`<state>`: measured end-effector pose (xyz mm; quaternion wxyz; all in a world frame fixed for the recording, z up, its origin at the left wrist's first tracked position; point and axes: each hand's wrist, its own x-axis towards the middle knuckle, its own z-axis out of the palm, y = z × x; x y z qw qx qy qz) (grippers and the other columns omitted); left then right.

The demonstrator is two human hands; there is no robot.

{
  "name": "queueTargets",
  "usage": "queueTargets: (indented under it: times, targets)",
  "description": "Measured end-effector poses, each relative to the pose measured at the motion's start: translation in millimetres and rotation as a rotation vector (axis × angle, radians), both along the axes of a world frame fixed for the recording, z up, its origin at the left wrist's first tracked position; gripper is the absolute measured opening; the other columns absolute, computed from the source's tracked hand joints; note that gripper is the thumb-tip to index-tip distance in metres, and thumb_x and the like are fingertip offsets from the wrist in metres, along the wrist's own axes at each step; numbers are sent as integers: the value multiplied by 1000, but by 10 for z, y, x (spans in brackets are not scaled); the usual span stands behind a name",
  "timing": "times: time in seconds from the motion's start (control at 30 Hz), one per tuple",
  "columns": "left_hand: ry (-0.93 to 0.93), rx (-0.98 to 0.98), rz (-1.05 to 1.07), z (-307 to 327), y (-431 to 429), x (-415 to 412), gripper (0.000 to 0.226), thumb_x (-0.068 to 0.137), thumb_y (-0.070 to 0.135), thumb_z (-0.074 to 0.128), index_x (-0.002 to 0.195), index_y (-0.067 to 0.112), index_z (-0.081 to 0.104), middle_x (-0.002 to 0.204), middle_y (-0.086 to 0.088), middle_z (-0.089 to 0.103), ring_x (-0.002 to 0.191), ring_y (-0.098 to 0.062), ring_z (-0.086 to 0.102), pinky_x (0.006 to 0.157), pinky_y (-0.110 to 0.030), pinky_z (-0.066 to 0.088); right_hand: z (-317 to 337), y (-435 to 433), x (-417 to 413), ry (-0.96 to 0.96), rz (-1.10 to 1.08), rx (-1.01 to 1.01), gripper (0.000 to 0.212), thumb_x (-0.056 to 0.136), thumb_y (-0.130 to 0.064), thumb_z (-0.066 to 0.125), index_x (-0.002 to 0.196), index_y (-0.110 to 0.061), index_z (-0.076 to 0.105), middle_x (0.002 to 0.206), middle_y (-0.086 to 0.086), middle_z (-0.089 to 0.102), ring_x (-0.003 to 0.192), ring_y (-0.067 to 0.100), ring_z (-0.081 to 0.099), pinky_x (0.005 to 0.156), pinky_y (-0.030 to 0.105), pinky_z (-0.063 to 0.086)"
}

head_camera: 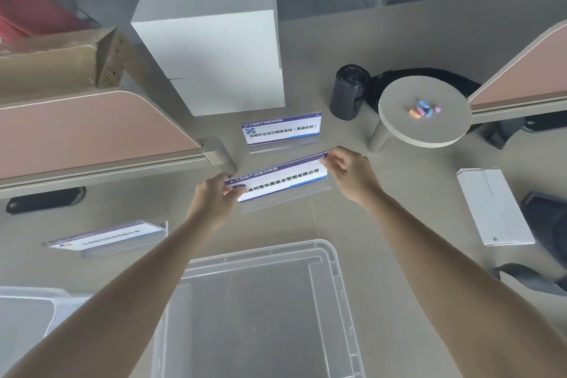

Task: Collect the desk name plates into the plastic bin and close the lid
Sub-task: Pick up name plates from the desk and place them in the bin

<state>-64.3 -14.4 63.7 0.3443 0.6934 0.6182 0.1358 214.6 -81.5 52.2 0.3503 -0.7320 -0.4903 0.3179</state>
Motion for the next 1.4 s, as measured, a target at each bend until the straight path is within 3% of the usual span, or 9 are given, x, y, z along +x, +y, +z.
queueTargets:
  times: [0.2, 0.5, 0.67, 0.8, 0.87, 0.97, 1.2, 1.3, 1.4]
  targets:
    - [-128, 93, 27, 541, -210, -519, 23, 89, 26, 68, 110, 23, 58, 91, 1, 73, 92, -20, 69, 79, -37, 55, 562, -148, -494, -26, 44, 136, 16, 95, -32, 59, 86, -19, 62, 86, -1, 72, 82, 19, 66, 71, 32, 48]
    - [-144, 218, 12, 1208, -697, -1684, 32, 88, 28, 70, 115, 20, 54, 80, -7, 67, 66, -15, 63, 56, -22, 47, 1240, -563, -1508, 7, 136, 196, 19, 94, -29, 62, 77, -20, 60, 66, -12, 63, 60, -4, 57, 60, 10, 39]
    - [-148, 275, 42, 1454, -1135, -2512, 32, 84, 31, 73, 110, 18, 60, 78, -9, 72, 75, -25, 69, 68, -32, 50, 1491, -776, -2296, -22, 189, 237, 14, 95, -28, 60, 86, -18, 61, 74, -5, 67, 70, 10, 62, 66, 25, 43]
    - [-215, 314, 86, 1573, -1574, -3327, 27, 77, 38, 71, 99, 26, 60, 86, -6, 75, 83, -26, 71, 76, -42, 57, 1643, -996, -3094, -40, 260, 248, 26, 95, -29, 58, 70, -29, 52, 67, 1, 62, 65, 13, 54, 63, 27, 39]
    - [-191, 354, 119, 1629, -1761, -3714, 19, 84, 23, 73, 96, 24, 57, 82, -1, 72, 81, -26, 70, 74, -35, 55, 1700, -1112, -3488, -49, 312, 261, 29, 95, -29, 57, 67, -28, 48, 66, 7, 60, 65, 17, 53, 64, 29, 39]
    - [-138, 398, 191, 1711, -1974, -4287, 24, 84, 22, 73, 93, 26, 52, 70, -4, 66, 70, -26, 63, 67, -34, 47, 1756, -1249, -4048, -48, 389, 261, 30, 95, -29, 56, 67, -26, 48, 64, 4, 58, 63, 19, 52, 64, 31, 40]
    - [-72, 422, 171, 1833, -2145, -5256, 29, 71, 54, 56, 91, 33, 52, 77, -12, 72, 81, -31, 69, 74, -46, 54, 1651, -1359, -4979, 83, 512, 200, 10, 95, -22, 59, 94, -31, 64, 78, 10, 61, 76, 30, 65, 80, 54, 56]
    - [-55, 411, 204, 1749, -2048, -5482, 32, 70, 52, 61, 91, 28, 56, 75, -9, 70, 76, -28, 67, 74, -47, 55, 1560, -1242, -5162, 93, 543, 164, 6, 94, -27, 59, 97, -29, 65, 84, 20, 66, 86, 39, 69, 80, 58, 54]
    - [-49, 378, 236, 1643, -1898, -5596, 26, 75, 35, 72, 93, 17, 64, 80, -11, 73, 81, -30, 70, 75, -46, 56, 1420, -1049, -5272, 65, 561, 141, 25, 95, -25, 61, 114, -9, 65, 85, 15, 68, 89, 37, 70, 85, 57, 53]
